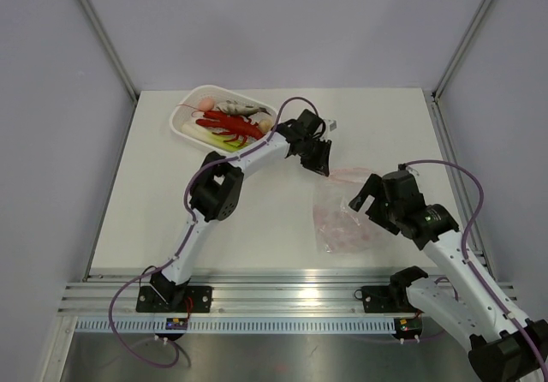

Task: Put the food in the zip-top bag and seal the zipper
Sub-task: Pick up the zipper food storage bag at the center of the board.

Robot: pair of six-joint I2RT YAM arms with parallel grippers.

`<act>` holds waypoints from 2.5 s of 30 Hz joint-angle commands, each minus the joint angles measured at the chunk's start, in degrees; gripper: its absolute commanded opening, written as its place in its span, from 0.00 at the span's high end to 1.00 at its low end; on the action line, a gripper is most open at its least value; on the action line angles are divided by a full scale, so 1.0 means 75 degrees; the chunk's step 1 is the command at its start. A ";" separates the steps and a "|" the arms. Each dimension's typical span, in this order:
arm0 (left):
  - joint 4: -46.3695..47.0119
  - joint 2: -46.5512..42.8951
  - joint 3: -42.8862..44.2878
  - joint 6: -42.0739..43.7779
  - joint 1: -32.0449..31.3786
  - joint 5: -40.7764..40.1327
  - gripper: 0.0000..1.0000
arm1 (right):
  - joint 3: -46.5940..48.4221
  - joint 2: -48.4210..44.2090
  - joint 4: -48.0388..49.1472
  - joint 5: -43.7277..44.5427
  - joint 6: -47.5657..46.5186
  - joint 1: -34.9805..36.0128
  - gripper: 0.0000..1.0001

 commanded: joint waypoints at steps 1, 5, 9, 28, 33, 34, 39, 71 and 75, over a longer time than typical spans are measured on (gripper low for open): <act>0.0358 -0.0593 -0.0565 -0.0024 0.0080 0.0451 0.91 | -0.0042 0.0179 0.0212 -0.0108 0.0051 -0.0033 0.01; 0.0580 -0.1191 -0.1629 -0.0386 0.0361 0.0159 1.00 | -0.0077 0.0367 0.0329 -0.0038 0.0028 -0.0033 0.01; 0.1689 -0.2886 -0.3716 -0.1207 0.0736 -0.0801 1.00 | -0.0194 0.0613 0.0633 -0.0202 -0.0042 -0.0045 0.01; 0.2012 -0.6348 -0.7904 -0.2921 -0.0622 -0.3601 0.11 | -0.0288 0.1634 0.0975 0.0149 -0.0417 -0.0044 0.01; 0.1811 -0.6702 -0.7214 -0.1855 -0.0622 -0.3956 0.11 | -0.0323 0.1306 0.0529 0.0524 -0.0300 -0.0044 0.01; 0.1881 -0.6608 -0.7027 -0.1319 -0.0622 -0.3642 0.11 | -0.0312 0.1120 0.0471 0.0594 -0.0230 -0.0033 0.01; 0.1450 -0.5367 -0.5239 0.0359 -0.0622 -0.2645 0.11 | -0.0020 0.0439 -0.0313 0.1494 0.0390 -0.0033 0.01; 0.2092 -0.5572 -0.6368 -0.0517 0.0221 -0.0041 1.00 | -0.0829 0.2298 0.2462 0.1179 0.0734 -0.0068 1.00; 0.2303 -0.6161 -0.6673 -0.0716 0.0268 -0.0041 1.00 | 0.0483 0.4182 0.2427 0.1860 0.0041 -0.0524 0.93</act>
